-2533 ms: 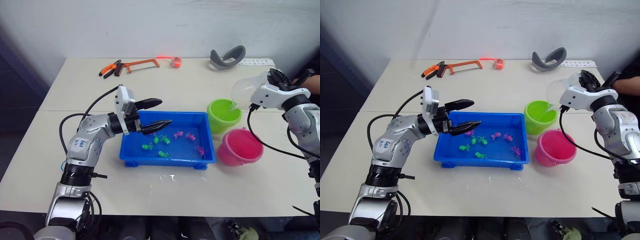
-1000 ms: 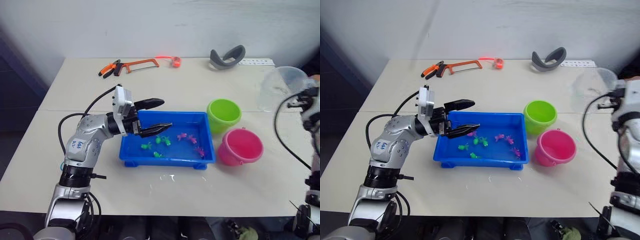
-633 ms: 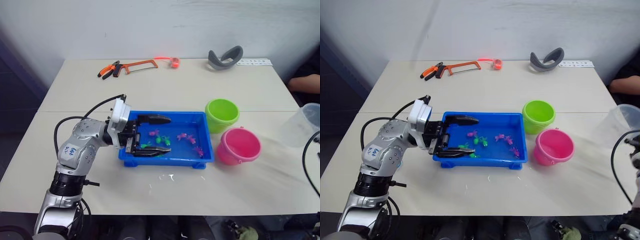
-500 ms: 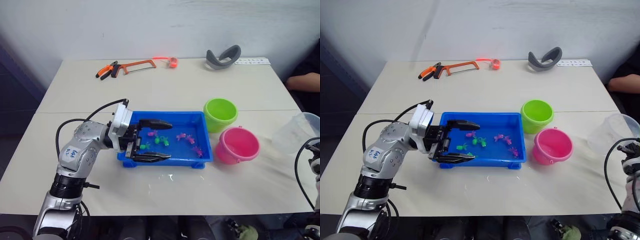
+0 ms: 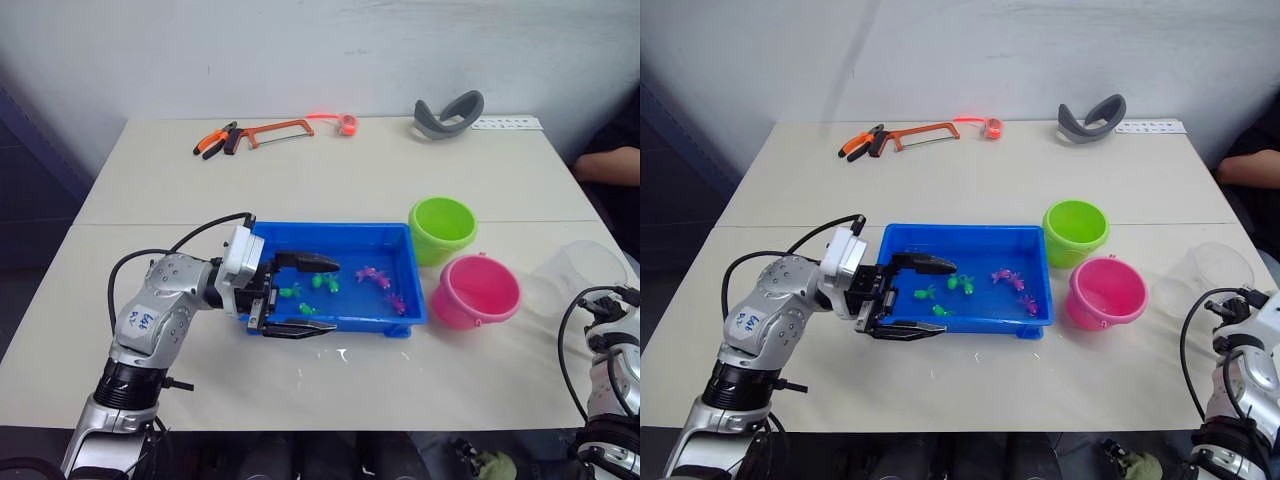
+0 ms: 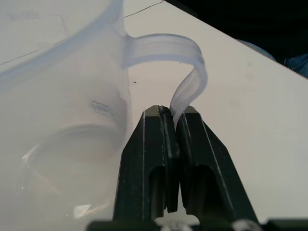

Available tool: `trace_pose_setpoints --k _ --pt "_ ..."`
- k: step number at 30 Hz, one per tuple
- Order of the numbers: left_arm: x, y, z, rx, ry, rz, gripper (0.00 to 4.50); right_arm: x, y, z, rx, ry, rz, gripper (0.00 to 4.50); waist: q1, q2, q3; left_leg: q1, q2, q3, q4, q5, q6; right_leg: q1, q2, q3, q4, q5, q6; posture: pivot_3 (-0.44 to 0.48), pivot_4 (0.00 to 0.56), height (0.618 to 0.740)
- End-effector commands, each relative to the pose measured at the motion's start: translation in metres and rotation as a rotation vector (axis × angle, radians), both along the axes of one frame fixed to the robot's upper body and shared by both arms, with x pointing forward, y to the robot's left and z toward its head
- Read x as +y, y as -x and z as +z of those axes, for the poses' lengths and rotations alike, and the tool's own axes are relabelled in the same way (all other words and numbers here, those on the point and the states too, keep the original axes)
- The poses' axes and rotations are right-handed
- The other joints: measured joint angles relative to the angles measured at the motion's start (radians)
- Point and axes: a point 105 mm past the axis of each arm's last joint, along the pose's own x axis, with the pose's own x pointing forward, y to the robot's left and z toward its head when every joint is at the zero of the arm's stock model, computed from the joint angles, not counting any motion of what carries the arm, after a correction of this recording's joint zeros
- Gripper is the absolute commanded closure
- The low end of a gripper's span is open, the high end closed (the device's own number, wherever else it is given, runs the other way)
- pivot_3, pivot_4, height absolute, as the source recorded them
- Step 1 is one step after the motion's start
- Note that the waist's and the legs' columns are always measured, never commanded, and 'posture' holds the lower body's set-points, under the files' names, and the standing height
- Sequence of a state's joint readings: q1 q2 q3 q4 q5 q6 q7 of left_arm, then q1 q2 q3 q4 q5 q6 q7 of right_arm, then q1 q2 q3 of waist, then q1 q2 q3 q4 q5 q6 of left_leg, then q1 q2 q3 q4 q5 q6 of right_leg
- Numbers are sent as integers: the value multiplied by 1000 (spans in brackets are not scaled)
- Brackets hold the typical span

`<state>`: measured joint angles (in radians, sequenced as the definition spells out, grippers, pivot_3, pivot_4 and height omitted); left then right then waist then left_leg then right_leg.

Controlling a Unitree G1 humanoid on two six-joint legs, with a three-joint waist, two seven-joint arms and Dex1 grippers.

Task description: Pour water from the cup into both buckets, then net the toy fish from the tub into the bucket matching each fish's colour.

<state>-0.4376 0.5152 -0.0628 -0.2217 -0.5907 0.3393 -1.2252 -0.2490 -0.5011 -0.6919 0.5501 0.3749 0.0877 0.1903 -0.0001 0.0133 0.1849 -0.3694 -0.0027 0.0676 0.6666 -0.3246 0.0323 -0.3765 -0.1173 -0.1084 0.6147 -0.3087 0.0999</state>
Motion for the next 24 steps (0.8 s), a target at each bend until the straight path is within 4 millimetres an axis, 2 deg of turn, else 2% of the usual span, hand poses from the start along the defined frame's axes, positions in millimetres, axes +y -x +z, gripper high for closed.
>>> trace_pose_setpoints --k 1,3,5,6,7,10,13,15,17,18,20,21,24 --pt "1 6 6 -25 11 2 0 -7 14 11 -18 50 -13 2607 2 0 0 0 0 0 0 0 0 0 0 0 0 0 0 0 150 740" --pt "2 6 5 -22 13 15 0 -5 24 11 -5 65 3 1788 3 0 0 0 0 0 0 0 0 0 0 0 0 0 0 0 150 740" --pt "5 6 4 -17 12 29 0 -1 39 11 10 74 18 599 3 0 0 0 0 -1 0 0 0 0 -1 0 -1 0 0 0 150 740" --pt "7 5 3 -14 11 37 0 1 47 12 11 71 24 200 2 0 0 0 0 -1 -1 0 0 0 -1 0 -1 0 0 0 150 740" --pt "9 5 3 -10 12 47 0 3 55 13 12 66 31 44 2 0 0 0 0 -1 -1 0 0 0 -1 0 -1 0 0 0 150 740" --pt "16 3 2 1 16 91 0 10 78 25 -16 66 66 44 2 1 0 0 1 -1 -1 0 0 0 -4 0 -1 0 0 0 150 740" --pt "30 -3 3 14 30 180 0 24 93 55 -72 108 156 44 0 3 0 0 0 -1 -2 -1 0 0 -7 0 -2 0 0 0 150 740" --pt "50 -14 6 6 75 337 0 44 91 89 -108 177 301 44 -2 4 0 1 -1 0 -3 -2 1 0 -8 1 -3 0 0 0 150 740" --pt "64 -21 8 -27 99 448 0 58 89 109 -125 208 390 44 -7 6 1 2 -1 2 -2 -2 2 0 -9 1 -3 0 0 0 150 740" --pt "77 -24 10 -46 121 525 0 73 85 129 -171 259 492 44 -5 5 2 2 -1 3 -2 -3 3 0 -10 1 -4 0 0 0 150 740" --pt "98 -28 11 -69 145 641 0 96 81 153 -243 304 654 44 0 3 2 2 0 2 -2 -3 3 0 -10 0 -4 0 0 0 150 740" --pt "112 -29 10 -83 155 713 0 110 78 162 -264 326 746 44 0 2 2 2 -1 1 -2 -3 3 0 -10 0 -4 0 0 0 150 740" --pt "152 -29 7 -115 163 907 0 143 65 164 -234 362 953 44 2 0 3 2 -1 1 -2 -3 3 0 -10 0 -5 0 0 0 150 740"
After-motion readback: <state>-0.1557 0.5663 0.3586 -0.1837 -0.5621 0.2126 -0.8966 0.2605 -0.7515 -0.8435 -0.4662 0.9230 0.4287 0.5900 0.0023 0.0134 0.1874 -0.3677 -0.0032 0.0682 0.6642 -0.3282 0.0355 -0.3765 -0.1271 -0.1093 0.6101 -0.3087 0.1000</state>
